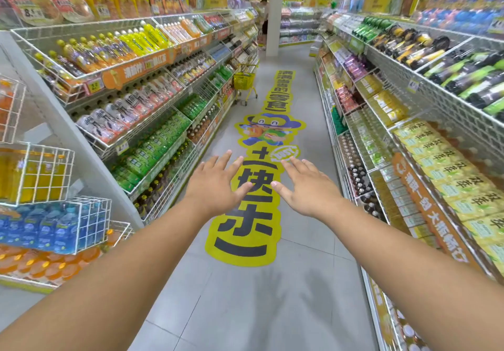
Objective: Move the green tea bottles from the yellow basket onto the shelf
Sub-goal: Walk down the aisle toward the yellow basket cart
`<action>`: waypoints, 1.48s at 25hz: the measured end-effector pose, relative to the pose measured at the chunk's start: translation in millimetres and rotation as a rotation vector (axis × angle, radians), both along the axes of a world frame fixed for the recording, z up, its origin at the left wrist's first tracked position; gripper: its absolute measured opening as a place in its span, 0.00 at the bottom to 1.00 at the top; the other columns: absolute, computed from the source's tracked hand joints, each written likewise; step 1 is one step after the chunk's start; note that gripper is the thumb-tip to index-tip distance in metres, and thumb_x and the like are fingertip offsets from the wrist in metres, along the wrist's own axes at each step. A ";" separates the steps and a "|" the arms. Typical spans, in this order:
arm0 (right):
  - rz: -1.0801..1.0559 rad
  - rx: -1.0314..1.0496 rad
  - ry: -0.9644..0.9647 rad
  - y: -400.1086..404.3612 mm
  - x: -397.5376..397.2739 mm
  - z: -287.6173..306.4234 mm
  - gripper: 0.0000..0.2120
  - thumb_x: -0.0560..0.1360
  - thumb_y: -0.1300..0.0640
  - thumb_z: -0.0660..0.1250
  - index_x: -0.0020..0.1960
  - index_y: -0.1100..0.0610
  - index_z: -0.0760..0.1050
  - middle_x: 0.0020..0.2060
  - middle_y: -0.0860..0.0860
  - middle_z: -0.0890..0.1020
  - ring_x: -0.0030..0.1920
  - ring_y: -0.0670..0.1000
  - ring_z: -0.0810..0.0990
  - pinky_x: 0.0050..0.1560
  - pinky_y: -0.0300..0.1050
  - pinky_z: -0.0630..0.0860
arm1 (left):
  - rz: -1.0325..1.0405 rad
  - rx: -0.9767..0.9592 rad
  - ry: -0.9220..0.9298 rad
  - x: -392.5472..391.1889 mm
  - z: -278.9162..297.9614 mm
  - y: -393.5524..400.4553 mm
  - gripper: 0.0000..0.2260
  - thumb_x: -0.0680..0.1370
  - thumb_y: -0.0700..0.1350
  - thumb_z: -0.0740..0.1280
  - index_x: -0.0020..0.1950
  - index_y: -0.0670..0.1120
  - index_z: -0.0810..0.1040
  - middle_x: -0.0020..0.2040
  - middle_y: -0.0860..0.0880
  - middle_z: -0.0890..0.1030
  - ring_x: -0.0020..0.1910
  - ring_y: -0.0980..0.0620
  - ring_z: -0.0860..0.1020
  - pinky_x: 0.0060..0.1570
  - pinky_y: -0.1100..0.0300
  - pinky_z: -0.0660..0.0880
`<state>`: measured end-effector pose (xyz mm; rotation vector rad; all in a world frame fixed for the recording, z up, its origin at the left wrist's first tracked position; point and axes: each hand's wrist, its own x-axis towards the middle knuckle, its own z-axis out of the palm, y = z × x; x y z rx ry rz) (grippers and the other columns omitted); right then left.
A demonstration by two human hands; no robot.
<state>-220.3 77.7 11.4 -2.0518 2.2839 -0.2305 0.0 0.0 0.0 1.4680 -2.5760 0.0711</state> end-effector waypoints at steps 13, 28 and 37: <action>0.004 0.010 0.026 -146.4 -36.4 -30.4 0.38 0.80 0.30 0.49 0.83 0.50 0.49 0.83 0.51 0.51 0.82 0.55 0.49 0.80 0.56 0.53 | 0.024 0.035 -0.045 -39.1 -37.2 -154.4 0.36 0.79 0.72 0.49 0.84 0.57 0.50 0.84 0.49 0.52 0.82 0.42 0.54 0.78 0.42 0.57; 0.063 -0.012 0.025 -462.3 -192.3 -21.3 0.37 0.81 0.32 0.51 0.82 0.51 0.53 0.83 0.52 0.52 0.82 0.56 0.49 0.80 0.54 0.51 | 0.035 0.060 -0.028 -189.6 -33.5 -457.7 0.38 0.78 0.73 0.47 0.84 0.56 0.50 0.84 0.48 0.51 0.82 0.44 0.53 0.78 0.43 0.57; 0.045 -0.075 0.045 -709.9 -218.9 -35.9 0.48 0.69 0.25 0.37 0.83 0.49 0.53 0.82 0.53 0.57 0.81 0.56 0.53 0.80 0.54 0.53 | 0.007 -0.039 -0.026 -222.0 -39.0 -720.1 0.39 0.77 0.73 0.46 0.83 0.56 0.52 0.84 0.46 0.55 0.81 0.44 0.56 0.77 0.44 0.59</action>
